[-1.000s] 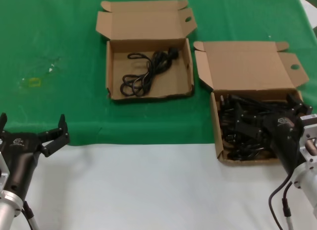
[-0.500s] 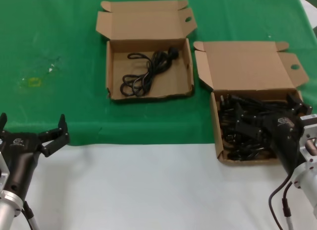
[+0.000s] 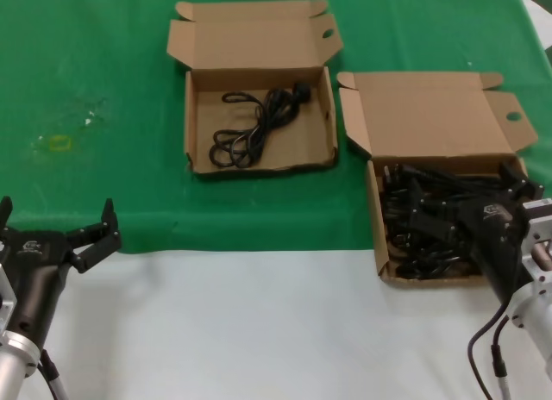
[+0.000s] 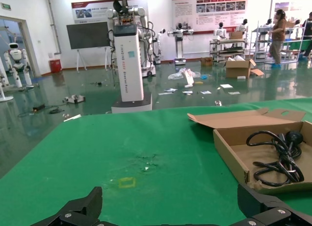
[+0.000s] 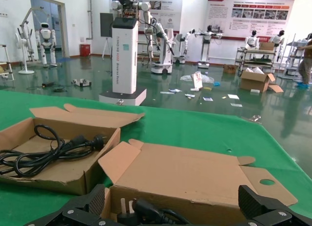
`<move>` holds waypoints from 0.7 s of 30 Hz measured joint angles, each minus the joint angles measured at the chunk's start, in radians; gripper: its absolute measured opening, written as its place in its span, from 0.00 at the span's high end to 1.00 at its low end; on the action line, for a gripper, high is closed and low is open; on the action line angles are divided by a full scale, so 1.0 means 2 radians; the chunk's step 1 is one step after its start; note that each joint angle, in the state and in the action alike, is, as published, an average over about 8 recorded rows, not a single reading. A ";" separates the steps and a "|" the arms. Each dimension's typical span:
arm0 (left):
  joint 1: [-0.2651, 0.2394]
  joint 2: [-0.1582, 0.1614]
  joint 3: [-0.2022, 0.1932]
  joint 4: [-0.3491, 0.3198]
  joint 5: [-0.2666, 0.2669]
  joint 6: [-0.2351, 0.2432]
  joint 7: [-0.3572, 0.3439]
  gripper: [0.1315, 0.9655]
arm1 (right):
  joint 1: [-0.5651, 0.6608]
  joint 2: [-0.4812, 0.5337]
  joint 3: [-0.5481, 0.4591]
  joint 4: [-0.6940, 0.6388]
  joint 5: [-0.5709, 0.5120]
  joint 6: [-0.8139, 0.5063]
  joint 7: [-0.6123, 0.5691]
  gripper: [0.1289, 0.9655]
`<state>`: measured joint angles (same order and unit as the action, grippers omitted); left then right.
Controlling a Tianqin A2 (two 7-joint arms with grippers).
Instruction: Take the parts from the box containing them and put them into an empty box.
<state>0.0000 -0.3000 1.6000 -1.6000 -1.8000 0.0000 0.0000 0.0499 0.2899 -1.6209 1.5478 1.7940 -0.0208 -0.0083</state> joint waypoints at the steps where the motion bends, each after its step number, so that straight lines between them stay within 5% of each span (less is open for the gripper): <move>1: 0.000 0.000 0.000 0.000 0.000 0.000 0.000 0.00 | 0.000 0.000 0.000 0.000 0.000 0.000 0.000 0.00; 21: 0.000 0.000 0.000 0.000 0.000 0.000 0.000 0.00 | 0.000 0.000 0.000 0.000 0.000 0.000 0.000 0.00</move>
<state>0.0000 -0.3000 1.6000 -1.6000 -1.8000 0.0000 0.0000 0.0499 0.2899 -1.6209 1.5478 1.7940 -0.0208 -0.0083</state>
